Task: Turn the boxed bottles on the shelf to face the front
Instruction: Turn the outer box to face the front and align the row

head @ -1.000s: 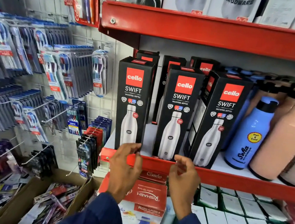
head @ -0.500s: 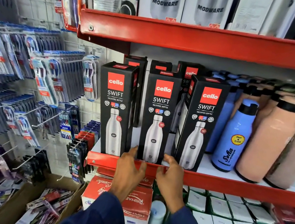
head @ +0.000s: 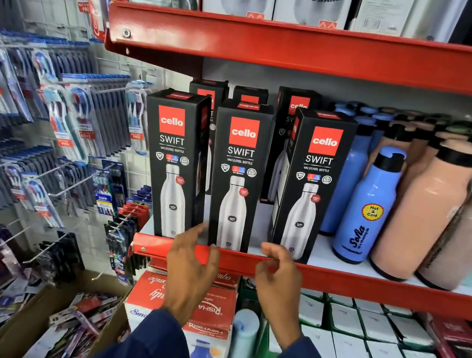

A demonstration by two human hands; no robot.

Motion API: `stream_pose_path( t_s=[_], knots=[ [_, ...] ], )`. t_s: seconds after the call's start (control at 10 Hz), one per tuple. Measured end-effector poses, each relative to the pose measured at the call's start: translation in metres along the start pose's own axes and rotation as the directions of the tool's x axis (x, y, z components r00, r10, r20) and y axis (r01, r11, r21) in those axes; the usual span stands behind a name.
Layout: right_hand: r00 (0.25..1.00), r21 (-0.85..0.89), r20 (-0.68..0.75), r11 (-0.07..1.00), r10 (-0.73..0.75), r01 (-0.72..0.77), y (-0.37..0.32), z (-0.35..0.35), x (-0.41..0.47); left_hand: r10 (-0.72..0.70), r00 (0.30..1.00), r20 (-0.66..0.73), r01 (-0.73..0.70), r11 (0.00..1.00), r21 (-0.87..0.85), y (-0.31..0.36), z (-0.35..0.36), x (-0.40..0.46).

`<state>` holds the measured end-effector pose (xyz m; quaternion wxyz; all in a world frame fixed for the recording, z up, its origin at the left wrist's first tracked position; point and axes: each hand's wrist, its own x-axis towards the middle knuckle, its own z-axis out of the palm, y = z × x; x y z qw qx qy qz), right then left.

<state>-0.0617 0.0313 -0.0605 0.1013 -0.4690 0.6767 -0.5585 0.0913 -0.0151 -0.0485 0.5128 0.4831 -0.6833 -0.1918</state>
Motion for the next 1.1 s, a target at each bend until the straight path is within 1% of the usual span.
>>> stream_pose_path(
  t_s=[0.1,0.2,0.3,0.4,0.5,0.6,0.7,0.9,1.0,1.1],
  knots=[
    [0.978,0.143,-0.207,0.99,0.032,-0.002,0.004,-0.024,0.0,0.083,0.992,-0.097,-0.091,0.992,-0.084,0.016,0.008,-0.009],
    [0.926,0.234,-0.361,0.972,0.108,-0.022,0.014,-0.041,0.01,0.14,0.99,-0.03,-0.143,0.978,-0.153,0.033,0.026,-0.015],
    [0.932,0.295,-0.332,0.954,0.146,-0.045,0.019,-0.053,0.022,0.143,0.979,0.146,-0.115,0.976,-0.184,0.048,0.051,-0.019],
    [0.969,0.326,-0.148,0.935,0.199,-0.142,0.018,-0.062,0.033,0.115,0.953,0.28,-0.082,0.988,-0.127,0.063,0.073,-0.018],
    [0.979,0.316,0.006,0.929,0.204,-0.196,0.015,-0.067,0.041,0.061,0.943,0.328,-0.016,0.991,-0.136,0.071,0.087,-0.012],
    [0.981,0.29,0.067,0.937,0.185,-0.196,0.013,-0.07,0.043,0.013,0.945,0.326,0.032,0.991,-0.13,0.071,0.092,-0.009],
    [0.98,0.284,0.097,0.939,0.172,-0.193,0.014,-0.074,0.04,-0.001,0.947,0.323,0.056,0.985,-0.163,0.062,0.095,-0.01],
    [0.981,0.338,0.108,0.921,0.164,-0.191,0.013,-0.074,0.033,0.039,0.944,0.327,0.029,0.979,-0.201,0.07,0.084,-0.018],
    [0.977,0.315,0.137,0.928,0.163,-0.199,0.014,-0.071,0.033,-0.001,0.941,0.339,0.076,0.975,-0.209,0.07,0.081,-0.018],
    [0.977,0.316,0.098,0.925,0.189,-0.211,0.011,-0.073,0.032,-0.003,0.945,0.327,0.065,0.982,-0.179,0.07,0.077,-0.019]
  ],
)
